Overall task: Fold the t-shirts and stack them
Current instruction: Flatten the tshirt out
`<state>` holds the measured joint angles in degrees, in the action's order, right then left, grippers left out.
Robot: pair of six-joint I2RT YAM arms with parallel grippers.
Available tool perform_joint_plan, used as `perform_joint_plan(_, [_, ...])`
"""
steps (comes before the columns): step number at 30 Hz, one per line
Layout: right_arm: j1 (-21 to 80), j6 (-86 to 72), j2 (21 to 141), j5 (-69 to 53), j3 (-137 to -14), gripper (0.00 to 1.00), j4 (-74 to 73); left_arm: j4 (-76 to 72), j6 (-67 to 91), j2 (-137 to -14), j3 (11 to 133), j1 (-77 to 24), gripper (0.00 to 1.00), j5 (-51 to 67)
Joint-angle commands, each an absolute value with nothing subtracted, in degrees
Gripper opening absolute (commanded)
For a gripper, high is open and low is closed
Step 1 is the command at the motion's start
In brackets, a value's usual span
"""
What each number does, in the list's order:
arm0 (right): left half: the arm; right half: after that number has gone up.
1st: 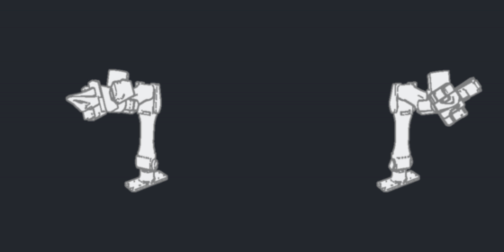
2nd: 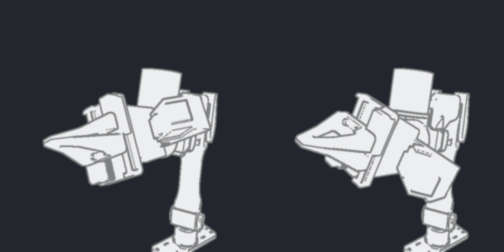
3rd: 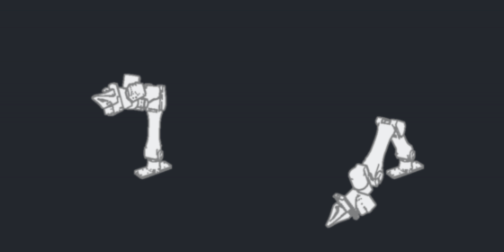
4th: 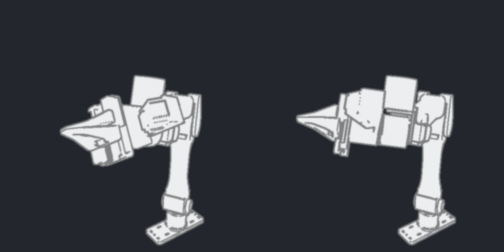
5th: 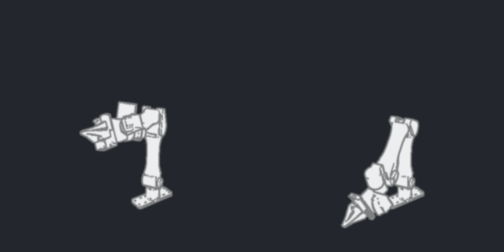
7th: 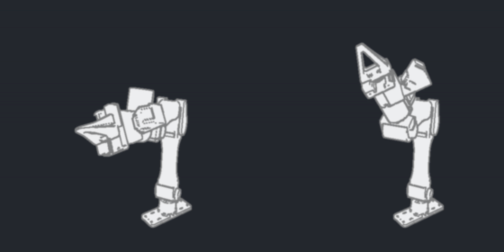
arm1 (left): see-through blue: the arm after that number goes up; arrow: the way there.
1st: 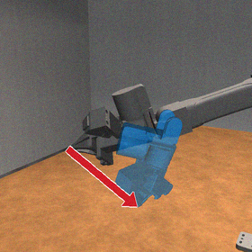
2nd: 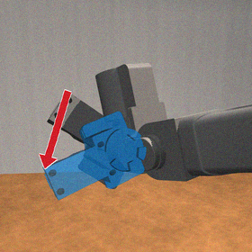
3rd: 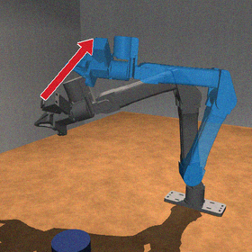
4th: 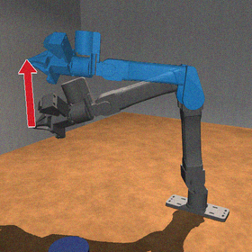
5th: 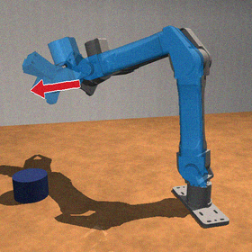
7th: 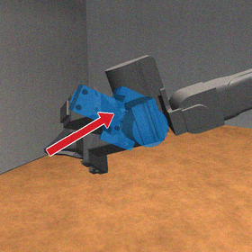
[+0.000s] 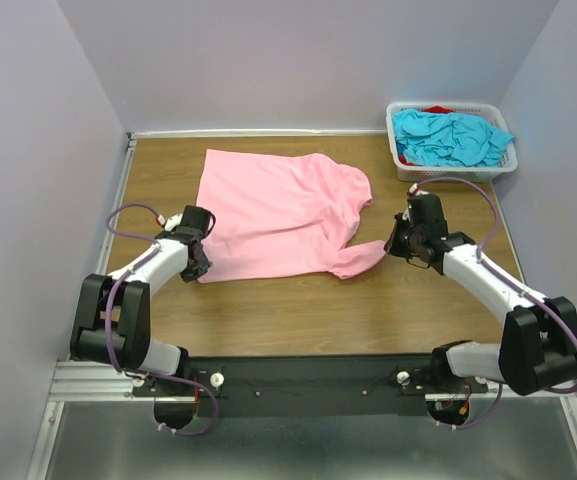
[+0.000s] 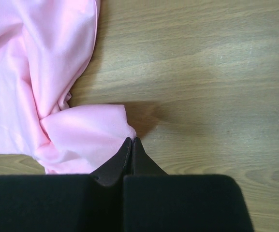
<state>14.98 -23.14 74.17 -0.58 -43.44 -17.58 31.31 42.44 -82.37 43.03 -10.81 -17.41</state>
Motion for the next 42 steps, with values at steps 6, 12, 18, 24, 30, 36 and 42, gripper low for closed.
perform_joint_plan(6, [14.77, -22.68, 75.58, 7.82, -57.10, 0.01, -20.30, 37.52, 37.45, -81.73, 64.44, -8.79, 0.00, -26.54])
perform_joint_plan(12, [14.68, -19.69, 81.12, 12.12, -80.56, 0.01, -25.31, 43.93, 33.84, -90.07, 93.91, -8.79, 0.00, -25.76])
perform_joint_plan(18, [14.68, -14.34, 80.07, 13.88, -98.69, 0.01, -26.10, 44.13, 28.06, -88.96, 119.68, -9.67, 0.00, -24.79])
perform_joint_plan(24, [14.68, -9.50, 69.89, 11.52, -101.25, 0.01, -26.10, 32.29, 22.51, -74.38, 111.99, -10.28, 0.00, -23.39])
perform_joint_plan(30, [14.68, -5.63, 58.02, 10.55, -98.53, 0.01, -26.10, 24.88, 19.69, -56.09, 98.97, -10.28, 0.00, -18.56])
perform_joint_plan(36, [14.68, -2.73, 52.03, 10.55, -99.22, 0.01, -26.80, 25.22, 19.51, -51.50, 99.49, -10.28, 0.00, -12.32])
perform_joint_plan(42, [14.68, -0.53, 55.01, 11.51, -100.99, 0.01, -27.33, 25.23, 18.90, -54.83, 98.54, -10.28, 0.00, -9.32])
